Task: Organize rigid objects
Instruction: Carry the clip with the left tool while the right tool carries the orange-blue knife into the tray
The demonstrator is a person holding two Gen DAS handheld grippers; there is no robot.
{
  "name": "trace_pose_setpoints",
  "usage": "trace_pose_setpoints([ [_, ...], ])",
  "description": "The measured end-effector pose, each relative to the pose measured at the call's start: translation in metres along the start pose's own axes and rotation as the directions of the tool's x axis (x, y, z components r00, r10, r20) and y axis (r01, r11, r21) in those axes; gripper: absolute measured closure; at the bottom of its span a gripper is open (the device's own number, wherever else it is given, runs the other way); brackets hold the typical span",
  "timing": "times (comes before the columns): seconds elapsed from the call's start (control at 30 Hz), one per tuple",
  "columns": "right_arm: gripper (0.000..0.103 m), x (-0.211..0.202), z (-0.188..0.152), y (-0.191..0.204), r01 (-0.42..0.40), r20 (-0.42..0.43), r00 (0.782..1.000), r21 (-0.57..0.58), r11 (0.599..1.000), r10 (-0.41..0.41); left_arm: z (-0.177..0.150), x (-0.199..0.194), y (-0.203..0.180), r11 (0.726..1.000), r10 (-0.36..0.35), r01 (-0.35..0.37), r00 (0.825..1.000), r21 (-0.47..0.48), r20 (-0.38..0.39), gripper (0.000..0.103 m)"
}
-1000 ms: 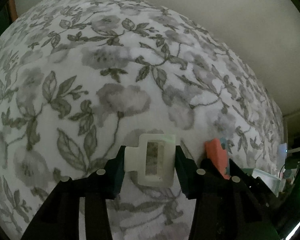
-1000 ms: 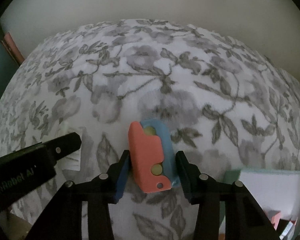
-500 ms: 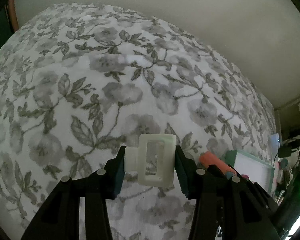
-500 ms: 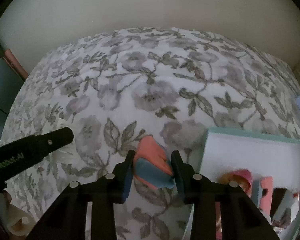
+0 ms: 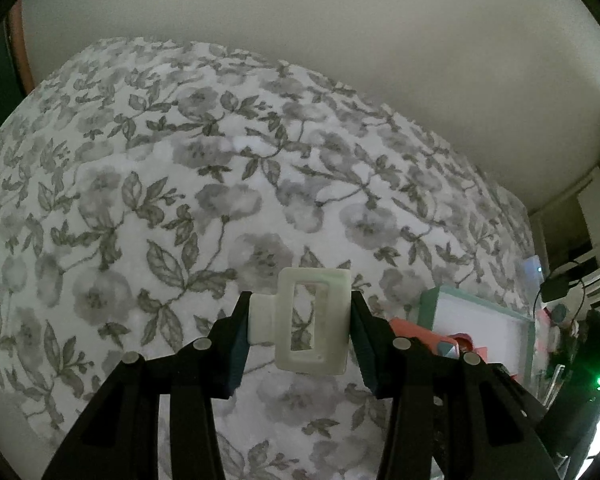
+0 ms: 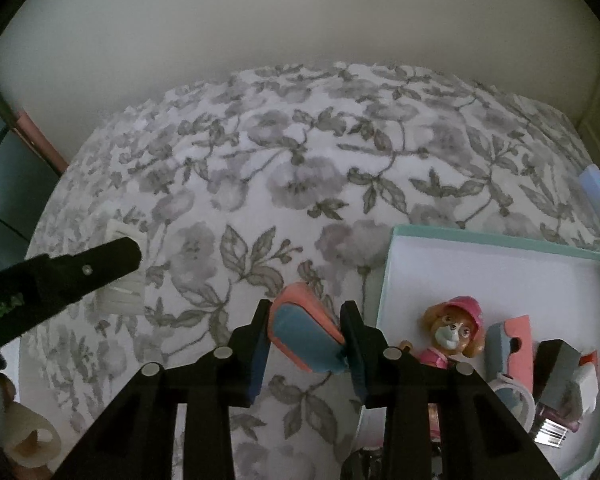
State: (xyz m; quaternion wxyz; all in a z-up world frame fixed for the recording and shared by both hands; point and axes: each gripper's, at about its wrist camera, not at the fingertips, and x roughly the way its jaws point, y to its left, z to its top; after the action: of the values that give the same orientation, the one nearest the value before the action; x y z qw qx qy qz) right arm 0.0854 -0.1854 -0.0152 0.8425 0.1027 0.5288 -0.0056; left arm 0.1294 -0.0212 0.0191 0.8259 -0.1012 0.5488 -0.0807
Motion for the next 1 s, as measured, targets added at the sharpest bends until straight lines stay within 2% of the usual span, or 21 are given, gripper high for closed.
trace_pose_setpoints([
  [0.23,0.066,-0.029,0.0,-0.011,-0.003,0.054,0.999,0.029,1.0,0.002,-0.001,-0.019,-0.01,1.0,-0.019,0.018,0.999,0.019,0.045,0.055],
  [0.67,0.066,-0.068,-0.016,-0.056,0.027,0.1,0.994,0.143,0.989,-0.041,-0.02,-0.032,-0.059,0.99,-0.052,0.044,0.997,0.135,0.056,0.055],
  [1.0,0.066,-0.089,-0.031,-0.1,0.066,0.103,0.99,0.242,0.968,-0.093,-0.054,-0.023,-0.117,0.958,-0.08,0.077,0.997,0.275,0.0,0.055],
])
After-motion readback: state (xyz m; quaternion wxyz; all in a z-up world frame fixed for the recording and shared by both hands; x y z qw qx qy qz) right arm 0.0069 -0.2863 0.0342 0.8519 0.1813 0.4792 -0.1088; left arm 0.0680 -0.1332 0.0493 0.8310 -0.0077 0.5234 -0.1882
